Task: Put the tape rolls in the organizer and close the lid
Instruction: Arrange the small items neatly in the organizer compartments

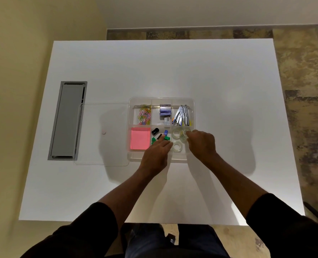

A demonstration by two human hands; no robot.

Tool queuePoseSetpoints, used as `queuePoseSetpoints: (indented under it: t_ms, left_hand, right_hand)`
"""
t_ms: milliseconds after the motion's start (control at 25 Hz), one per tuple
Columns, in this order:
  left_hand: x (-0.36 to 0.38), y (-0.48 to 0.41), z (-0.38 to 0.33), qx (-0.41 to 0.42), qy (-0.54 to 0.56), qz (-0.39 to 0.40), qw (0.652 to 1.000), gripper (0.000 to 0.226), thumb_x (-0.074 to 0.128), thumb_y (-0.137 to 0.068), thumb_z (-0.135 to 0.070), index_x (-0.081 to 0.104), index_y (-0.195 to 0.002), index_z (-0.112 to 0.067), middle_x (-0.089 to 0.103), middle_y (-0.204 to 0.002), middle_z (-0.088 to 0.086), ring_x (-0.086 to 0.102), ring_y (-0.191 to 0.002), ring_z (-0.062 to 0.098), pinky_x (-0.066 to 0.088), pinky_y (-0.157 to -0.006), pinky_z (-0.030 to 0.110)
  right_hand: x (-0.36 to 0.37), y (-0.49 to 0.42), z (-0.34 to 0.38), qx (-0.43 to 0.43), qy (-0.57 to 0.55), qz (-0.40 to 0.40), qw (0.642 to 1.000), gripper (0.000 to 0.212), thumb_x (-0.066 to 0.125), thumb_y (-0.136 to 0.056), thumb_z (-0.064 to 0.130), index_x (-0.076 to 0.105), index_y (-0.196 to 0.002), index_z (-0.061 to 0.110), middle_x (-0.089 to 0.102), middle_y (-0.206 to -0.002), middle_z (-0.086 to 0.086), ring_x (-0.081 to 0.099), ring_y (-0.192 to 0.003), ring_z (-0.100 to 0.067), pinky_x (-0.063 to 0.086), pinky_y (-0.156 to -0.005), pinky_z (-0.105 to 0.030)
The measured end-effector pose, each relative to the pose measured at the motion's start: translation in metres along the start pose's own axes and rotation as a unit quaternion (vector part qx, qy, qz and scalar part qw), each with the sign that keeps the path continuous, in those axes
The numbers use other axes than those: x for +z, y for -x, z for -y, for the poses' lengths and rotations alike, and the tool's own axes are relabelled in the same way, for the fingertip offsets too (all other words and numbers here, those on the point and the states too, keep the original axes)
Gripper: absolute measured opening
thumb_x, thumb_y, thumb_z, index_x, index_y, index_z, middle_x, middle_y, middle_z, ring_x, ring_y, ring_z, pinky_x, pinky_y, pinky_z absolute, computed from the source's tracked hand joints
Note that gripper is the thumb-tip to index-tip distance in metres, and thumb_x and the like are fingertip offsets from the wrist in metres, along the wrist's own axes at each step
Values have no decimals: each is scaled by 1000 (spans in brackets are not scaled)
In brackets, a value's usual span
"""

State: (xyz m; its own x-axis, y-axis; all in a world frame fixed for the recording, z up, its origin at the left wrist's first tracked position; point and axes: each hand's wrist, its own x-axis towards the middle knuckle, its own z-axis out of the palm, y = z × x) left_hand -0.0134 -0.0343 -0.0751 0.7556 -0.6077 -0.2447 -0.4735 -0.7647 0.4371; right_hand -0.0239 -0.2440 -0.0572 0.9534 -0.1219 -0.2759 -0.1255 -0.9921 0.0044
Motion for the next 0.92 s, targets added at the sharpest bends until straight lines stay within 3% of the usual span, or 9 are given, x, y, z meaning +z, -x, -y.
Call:
queuePoseSetpoints:
  t_ms: [80,200,360,480,640,760,920]
  left_hand:
    - [0,0,-1,-1,-4,4,1000,51,64,-97,0,59,-147,-11,63,-152,11,44,-156,33,49,-120,48]
    - [0,-1,0,1,-10,7,1000,51,63,-98,-2,58,-148,-11,62,-154,10,43,-157,33,49,-121,48]
    - [-2,-2,-1,-6,-18,9,1000,50,67,-98,-3,60,-146,-12,65,-150,12,49,-153,33,47,-123,51]
    - [-4,-3,1,-3,-16,0,1000,47,68,-97,-5,63,-143,-12,69,-145,12,57,-146,32,51,-119,48]
    - [-8,-7,1,9,-16,-8,1000,38,66,-98,-8,67,-136,-11,74,-130,12,68,-122,26,58,-104,42]
    - [-9,-9,1,6,-19,-7,1000,37,66,-99,-10,68,-136,-11,74,-129,13,69,-118,26,59,-100,41]
    - [-8,-13,-3,-7,-55,-11,998,32,63,-98,-14,70,-130,-14,74,-118,11,69,-104,26,59,-86,38]
  right_hand:
    - [-1,-5,-1,-16,33,15,999,18,58,-95,9,71,-95,21,72,-78,-3,72,-67,-23,30,-55,-26]
    - [-1,-9,0,-48,51,33,997,20,55,-95,6,70,-92,18,72,-79,-4,71,-68,-24,43,-55,-29]
    - [2,-6,-1,-56,29,6,998,19,53,-98,13,71,-98,19,73,-82,-3,70,-67,-24,49,-58,-30]
    - [9,3,2,-107,17,-22,994,20,55,-100,22,75,-99,20,74,-81,-1,68,-62,-21,47,-57,-27]
    - [13,1,5,-170,0,34,985,22,58,-103,31,75,-114,22,79,-99,-1,75,-80,-22,62,-72,-32]
    - [11,-10,9,-182,-3,88,979,24,68,-101,34,74,-122,24,78,-113,-2,76,-95,-22,64,-86,-36]
    - [12,-7,11,-130,-42,102,985,25,74,-97,27,77,-122,25,76,-117,-2,75,-99,-22,60,-85,-32]
